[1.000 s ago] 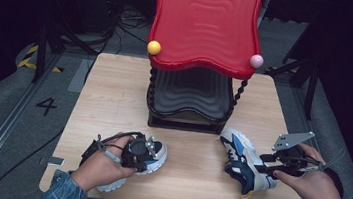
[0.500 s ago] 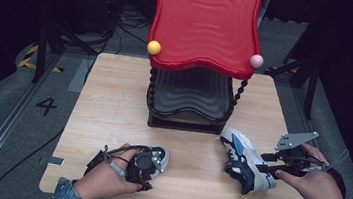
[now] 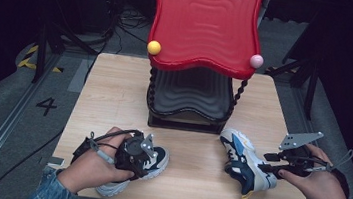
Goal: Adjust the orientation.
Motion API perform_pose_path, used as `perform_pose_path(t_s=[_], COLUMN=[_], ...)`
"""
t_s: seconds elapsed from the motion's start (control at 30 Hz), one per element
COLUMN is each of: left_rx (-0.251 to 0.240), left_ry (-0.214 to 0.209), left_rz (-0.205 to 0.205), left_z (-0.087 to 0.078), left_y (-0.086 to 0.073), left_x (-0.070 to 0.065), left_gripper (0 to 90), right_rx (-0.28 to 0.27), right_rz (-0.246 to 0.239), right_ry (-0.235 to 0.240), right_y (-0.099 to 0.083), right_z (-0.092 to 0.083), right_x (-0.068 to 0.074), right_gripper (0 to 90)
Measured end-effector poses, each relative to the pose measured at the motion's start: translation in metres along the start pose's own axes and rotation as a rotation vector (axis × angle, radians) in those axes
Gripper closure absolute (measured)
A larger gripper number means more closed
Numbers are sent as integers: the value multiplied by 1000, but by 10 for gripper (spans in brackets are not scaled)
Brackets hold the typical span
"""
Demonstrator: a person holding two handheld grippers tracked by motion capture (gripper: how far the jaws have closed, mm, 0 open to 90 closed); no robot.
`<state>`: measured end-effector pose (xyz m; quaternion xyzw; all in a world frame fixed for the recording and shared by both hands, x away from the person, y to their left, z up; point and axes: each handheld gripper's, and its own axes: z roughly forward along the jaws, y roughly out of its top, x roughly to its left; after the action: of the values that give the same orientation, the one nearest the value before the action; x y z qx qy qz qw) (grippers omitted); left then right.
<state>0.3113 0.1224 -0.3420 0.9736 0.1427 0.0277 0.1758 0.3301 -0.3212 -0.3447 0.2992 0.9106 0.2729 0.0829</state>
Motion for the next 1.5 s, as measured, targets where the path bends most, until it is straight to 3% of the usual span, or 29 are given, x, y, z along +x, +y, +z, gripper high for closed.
perform_pose_path(t_s=[0.03,0.2,0.33,0.43,0.57,0.77,0.9,1.07,1.2,1.27,1.3,1.47,1.5], left_rx=[-3,2,14,49,49,60,40,28,-2,-4,-22,-11,7], left_ry=[25,52,68,78,85,68,78,48,34,39,37,57,63], left_rz=[2,-12,-67,-99,-86,-49,-42,-47,-12,-11,-10,-4,-33], left_z=[-7,-17,-21,-18,-9,11,20,31,35,35,35,34,32], left_y=[-4,-14,-30,-39,-42,-35,-28,-27,-25,-25,-24,-20,-18], left_x=[5,15,23,28,29,32,37,40,39,39,37,36,35], left_gripper=[469,477,506,518,513,486,425,420,543,558,630,701,719], right_rx=[0,-2,2,3,3,2,-2,-5,-7,-6,-4,-2,-2], right_rz=[2,6,8,4,5,-4,-5,-8,-8,-8,-9,-13,-14], right_ry=[-2,4,3,8,11,10,13,19,20,20,16,17,17], right_y=[-1,-1,-1,-1,0,1,0,0,0,0,0,0,0], right_z=[0,0,1,1,2,2,2,1,0,0,1,2,2], right_x=[0,-1,-1,0,0,2,1,1,2,2,2,2,2], right_gripper=[574,574,574,574,574,573,572,572,572,572,572,572,571])
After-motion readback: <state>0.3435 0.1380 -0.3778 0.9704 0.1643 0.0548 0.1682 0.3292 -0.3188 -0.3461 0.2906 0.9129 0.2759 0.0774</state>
